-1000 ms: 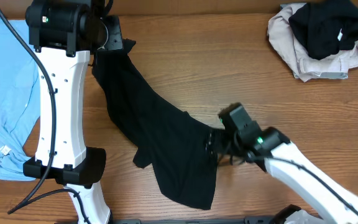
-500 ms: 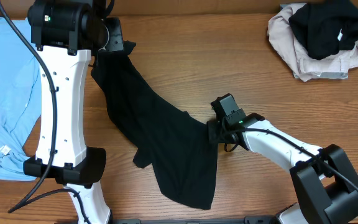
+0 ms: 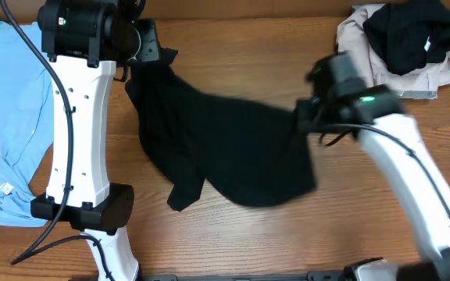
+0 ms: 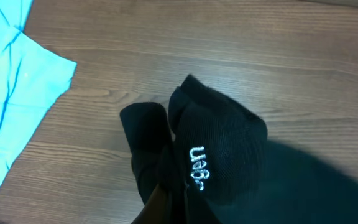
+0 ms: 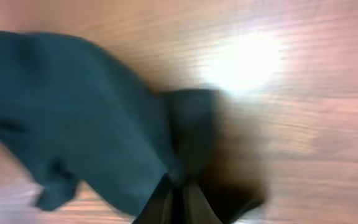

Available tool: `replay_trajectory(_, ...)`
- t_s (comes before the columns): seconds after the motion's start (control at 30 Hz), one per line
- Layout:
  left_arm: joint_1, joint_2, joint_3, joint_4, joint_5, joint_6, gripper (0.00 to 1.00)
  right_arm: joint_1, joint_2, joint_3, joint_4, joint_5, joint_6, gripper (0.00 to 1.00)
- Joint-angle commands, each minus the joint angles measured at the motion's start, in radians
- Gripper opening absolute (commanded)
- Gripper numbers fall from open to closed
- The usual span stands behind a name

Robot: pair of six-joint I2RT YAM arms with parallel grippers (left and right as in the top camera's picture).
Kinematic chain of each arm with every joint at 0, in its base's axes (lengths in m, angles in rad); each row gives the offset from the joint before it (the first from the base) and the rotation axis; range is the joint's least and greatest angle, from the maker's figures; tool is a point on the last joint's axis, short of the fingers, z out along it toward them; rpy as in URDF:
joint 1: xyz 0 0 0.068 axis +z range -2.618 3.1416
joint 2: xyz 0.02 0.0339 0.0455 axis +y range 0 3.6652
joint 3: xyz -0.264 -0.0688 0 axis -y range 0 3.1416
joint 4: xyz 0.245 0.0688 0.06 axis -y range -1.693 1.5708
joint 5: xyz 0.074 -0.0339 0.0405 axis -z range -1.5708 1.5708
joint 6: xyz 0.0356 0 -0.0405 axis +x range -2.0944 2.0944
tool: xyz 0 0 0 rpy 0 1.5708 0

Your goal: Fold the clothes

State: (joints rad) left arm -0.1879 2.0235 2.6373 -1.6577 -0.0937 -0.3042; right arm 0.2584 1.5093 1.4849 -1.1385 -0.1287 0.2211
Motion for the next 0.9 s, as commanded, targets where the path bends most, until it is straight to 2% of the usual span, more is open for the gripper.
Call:
replay_trajectory(0.0, 0.005, 0.010, -0.002, -0.008, 0.017, 0.017, 0.04, -0.003, -0.076, 0.089, -0.072, -0.058, -0.096, 0.04)
replay_trajectory(0.17, 0.004, 0.011, -0.002, -0.010, 0.017, 0.016, 0.04, 0.080, -0.078, 0.011, -0.169, -0.107, -0.085, 0.04)
replay_trajectory(0.27, 0.005, 0.011, -0.005, -0.010, 0.016, 0.016, 0.04, 0.176, -0.082, -0.165, -0.121, -0.110, 0.005, 0.04)
replay_trajectory(0.4, 0.004, 0.016, -0.006, -0.003, 0.017, 0.016, 0.04, 0.323, -0.082, -0.466, 0.030, -0.154, 0.151, 0.04)
replay_trajectory(0.43, 0.004, 0.017, -0.007, -0.004, 0.016, 0.017, 0.04, 0.353, -0.082, -0.523, 0.060, -0.172, 0.183, 0.07)
replay_trajectory(0.5, 0.004, 0.018, -0.016, 0.001, 0.016, 0.020, 0.04, 0.394, -0.082, -0.603, 0.099, -0.205, 0.230, 0.33)
replay_trajectory(0.53, 0.004, 0.019, -0.019, 0.004, 0.016, 0.021, 0.04, 0.404, -0.082, -0.622, 0.103, -0.215, 0.241, 0.39)
replay_trajectory(0.7, 0.004, 0.039, -0.024, 0.006, 0.017, 0.020, 0.04, 0.387, -0.101, -0.590, 0.107, -0.206, 0.247, 0.51)
replay_trajectory(0.8, 0.004, 0.050, -0.024, 0.002, 0.017, 0.020, 0.04, 0.350, -0.109, -0.551, 0.147, -0.172, 0.238, 0.64)
replay_trajectory(0.87, 0.003, 0.051, -0.024, 0.007, 0.017, 0.020, 0.04, 0.328, -0.108, -0.548, 0.199, -0.112, 0.232, 0.66)
